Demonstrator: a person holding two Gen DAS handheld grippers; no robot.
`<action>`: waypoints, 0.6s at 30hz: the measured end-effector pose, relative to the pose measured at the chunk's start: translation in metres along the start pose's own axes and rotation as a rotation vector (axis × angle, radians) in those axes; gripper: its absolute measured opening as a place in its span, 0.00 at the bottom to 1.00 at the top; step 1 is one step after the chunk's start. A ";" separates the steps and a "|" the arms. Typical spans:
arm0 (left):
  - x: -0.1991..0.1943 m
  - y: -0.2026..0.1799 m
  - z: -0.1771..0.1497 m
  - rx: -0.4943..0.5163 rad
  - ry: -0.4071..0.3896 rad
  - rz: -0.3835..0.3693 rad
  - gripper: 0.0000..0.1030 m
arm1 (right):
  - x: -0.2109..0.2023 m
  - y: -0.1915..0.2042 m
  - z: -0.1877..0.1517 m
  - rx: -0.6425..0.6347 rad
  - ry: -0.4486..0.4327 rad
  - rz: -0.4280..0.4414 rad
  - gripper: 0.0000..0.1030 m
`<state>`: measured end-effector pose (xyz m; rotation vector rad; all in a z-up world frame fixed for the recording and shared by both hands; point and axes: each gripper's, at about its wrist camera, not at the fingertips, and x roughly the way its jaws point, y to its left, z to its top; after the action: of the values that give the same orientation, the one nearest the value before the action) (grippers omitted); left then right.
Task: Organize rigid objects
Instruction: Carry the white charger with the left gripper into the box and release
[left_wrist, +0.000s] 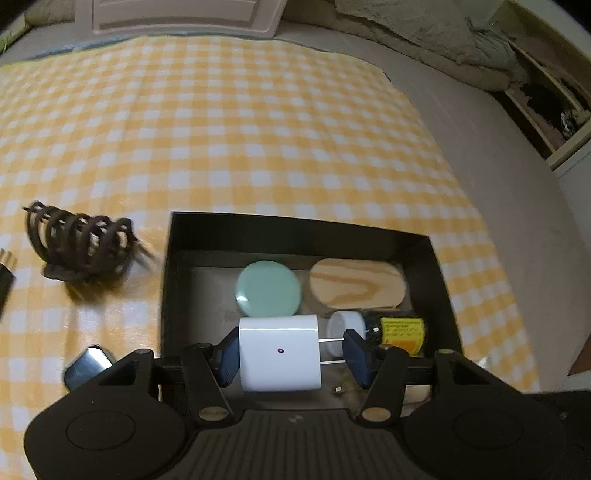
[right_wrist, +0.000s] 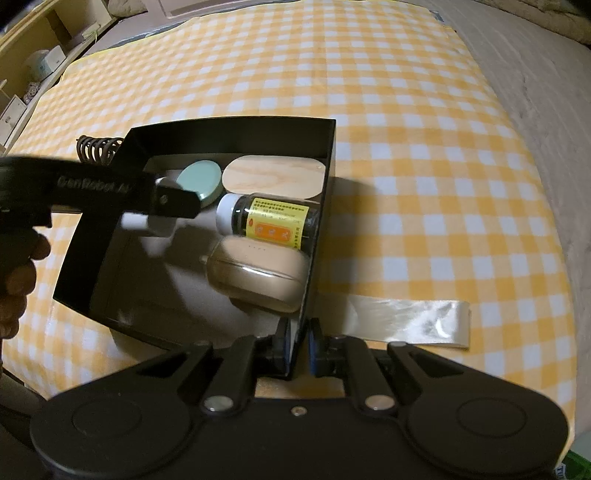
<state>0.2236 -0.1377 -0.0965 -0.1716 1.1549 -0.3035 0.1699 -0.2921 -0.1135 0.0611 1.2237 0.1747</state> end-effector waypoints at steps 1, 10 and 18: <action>0.001 -0.002 0.001 -0.001 -0.005 0.014 0.56 | -0.001 0.001 0.000 0.000 0.000 0.001 0.10; 0.011 -0.010 0.007 -0.010 -0.010 0.025 0.56 | -0.003 -0.002 0.000 0.001 0.001 0.011 0.10; 0.019 -0.018 0.004 -0.005 0.007 -0.012 0.72 | -0.003 -0.002 -0.001 0.002 -0.001 0.012 0.10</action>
<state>0.2316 -0.1605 -0.1060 -0.1821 1.1620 -0.3125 0.1679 -0.2941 -0.1112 0.0700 1.2227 0.1835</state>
